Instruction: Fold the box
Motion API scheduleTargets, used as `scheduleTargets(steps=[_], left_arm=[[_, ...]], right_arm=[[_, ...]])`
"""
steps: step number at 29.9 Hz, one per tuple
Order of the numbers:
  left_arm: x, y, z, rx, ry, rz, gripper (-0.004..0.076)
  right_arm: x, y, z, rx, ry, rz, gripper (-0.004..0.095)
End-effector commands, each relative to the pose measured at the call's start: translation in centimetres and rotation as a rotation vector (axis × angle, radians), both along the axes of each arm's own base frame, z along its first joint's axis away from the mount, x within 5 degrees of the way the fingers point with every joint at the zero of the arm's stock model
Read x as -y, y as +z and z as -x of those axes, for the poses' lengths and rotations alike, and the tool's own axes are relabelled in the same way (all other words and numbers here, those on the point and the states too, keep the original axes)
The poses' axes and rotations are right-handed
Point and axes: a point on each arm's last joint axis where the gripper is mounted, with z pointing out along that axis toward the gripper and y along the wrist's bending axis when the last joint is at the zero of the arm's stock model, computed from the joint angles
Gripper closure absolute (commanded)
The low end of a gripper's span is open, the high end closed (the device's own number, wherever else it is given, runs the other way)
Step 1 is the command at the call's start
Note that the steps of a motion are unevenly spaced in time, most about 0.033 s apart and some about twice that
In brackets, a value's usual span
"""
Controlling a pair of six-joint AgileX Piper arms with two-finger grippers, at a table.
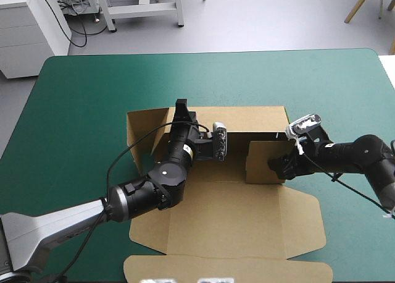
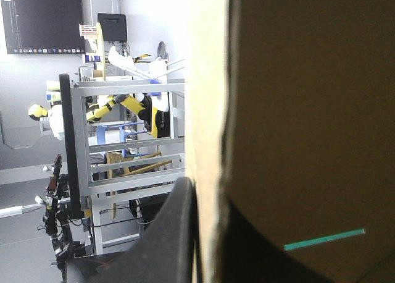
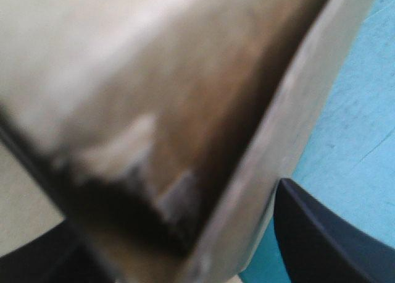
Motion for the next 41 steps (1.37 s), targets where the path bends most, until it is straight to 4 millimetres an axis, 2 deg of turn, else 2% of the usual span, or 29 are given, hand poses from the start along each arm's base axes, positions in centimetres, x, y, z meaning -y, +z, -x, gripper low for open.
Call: scheduleTargets(steps=[1, 5, 9, 13, 14, 17, 19, 24, 33, 35, 37, 41], left_arm=[[0.3, 0.2, 0.5, -0.055, 0.001, 0.073, 0.0734], [0.3, 0.2, 0.5, -0.055, 0.001, 0.073, 0.0734], [0.3, 0.2, 0.5, -0.055, 0.001, 0.073, 0.0734], [0.3, 0.2, 0.5, -0.055, 0.001, 0.073, 0.0734], [0.3, 0.2, 0.5, -0.055, 0.001, 0.073, 0.0734], [0.3, 0.2, 0.5, -0.055, 0.001, 0.073, 0.0734], [0.3, 0.2, 0.5, -0.055, 0.001, 0.073, 0.0734], [0.3, 0.2, 0.5, -0.055, 0.001, 0.073, 0.0734], [0.3, 0.2, 0.5, -0.056, 0.002, 0.076, 0.0715], [0.3, 0.2, 0.5, -0.055, 0.002, 0.075, 0.0673], [0.3, 0.3, 0.5, -0.047, -0.002, 0.070, 0.0587], [0.3, 0.5, 0.4, -0.011, -0.013, 0.063, 0.0352]], right_arm=[[0.1, 1.8, -0.7, 0.132, -0.091, -0.042, 0.0318], [0.3, 2.2, -1.2, 0.202, -0.104, -0.027, 0.0434], [0.2, 2.2, -1.2, 0.222, -0.073, -0.013, 0.0655], [-0.9, 2.1, -0.9, 0.231, -0.004, 0.012, 0.0903], [-1.3, 2.1, -0.8, 0.235, 0.010, 0.015, 0.0926], [-2.6, 2.1, -0.6, 0.254, 0.057, 0.040, 0.0904], [-3.1, 2.1, -0.7, 0.259, 0.028, 0.056, 0.0904], [-3.0, 2.0, -0.9, 0.228, -0.068, 0.045, 0.0904], [-3.1, 1.9, -0.8, 0.163, -0.135, -0.021, 0.0905], [-3.1, 1.9, -0.7, 0.152, -0.139, -0.028, 0.0905], [-3.1, 1.8, -0.6, 0.144, -0.133, -0.028, 0.0905], [-3.2, 1.8, -0.6, 0.136, -0.128, -0.028, 0.0907]])
